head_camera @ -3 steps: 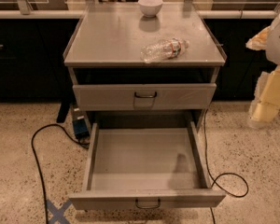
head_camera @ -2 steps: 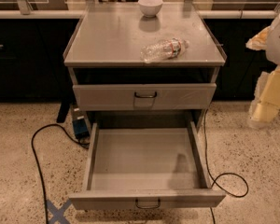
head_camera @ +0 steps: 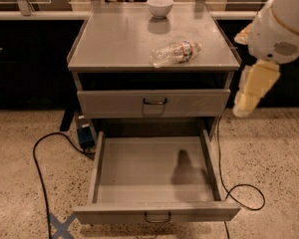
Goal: Place water bottle into middle drawer
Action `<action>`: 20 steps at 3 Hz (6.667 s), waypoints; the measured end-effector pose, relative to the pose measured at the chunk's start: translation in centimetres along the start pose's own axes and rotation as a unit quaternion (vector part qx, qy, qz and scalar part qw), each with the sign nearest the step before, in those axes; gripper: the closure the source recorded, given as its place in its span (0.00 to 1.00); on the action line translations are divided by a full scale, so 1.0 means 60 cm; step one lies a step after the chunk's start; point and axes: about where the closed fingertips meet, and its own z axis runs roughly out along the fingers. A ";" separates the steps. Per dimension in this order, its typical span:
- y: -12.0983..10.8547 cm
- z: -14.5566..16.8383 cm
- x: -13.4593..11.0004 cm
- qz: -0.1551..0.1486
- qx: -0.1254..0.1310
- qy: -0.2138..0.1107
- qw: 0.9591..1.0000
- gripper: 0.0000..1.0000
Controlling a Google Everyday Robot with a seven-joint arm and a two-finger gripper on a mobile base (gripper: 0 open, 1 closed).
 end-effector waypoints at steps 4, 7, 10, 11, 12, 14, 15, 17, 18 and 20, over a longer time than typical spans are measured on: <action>-0.308 0.222 -0.092 0.006 0.023 -0.090 0.996 0.00; -0.346 0.297 -0.114 -0.015 -0.001 -0.118 0.993 0.00; -0.371 0.391 -0.150 -0.041 -0.028 -0.155 0.987 0.18; -0.371 0.392 -0.150 -0.041 -0.028 -0.155 0.987 0.42; -0.371 0.392 -0.150 -0.041 -0.028 -0.155 0.987 0.65; -0.312 0.317 -0.206 -0.070 -0.031 -0.250 0.965 1.00; -0.229 0.309 -0.261 -0.095 -0.066 -0.319 0.940 1.00; -0.188 0.344 -0.279 -0.101 -0.099 -0.321 0.937 1.00; -0.176 0.360 -0.273 -0.094 -0.099 -0.309 0.941 1.00; -0.057 0.404 -0.166 -0.036 -0.115 -0.280 0.952 1.00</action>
Offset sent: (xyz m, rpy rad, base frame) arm 0.2168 0.0182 -0.0693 0.1557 -0.0337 -0.0399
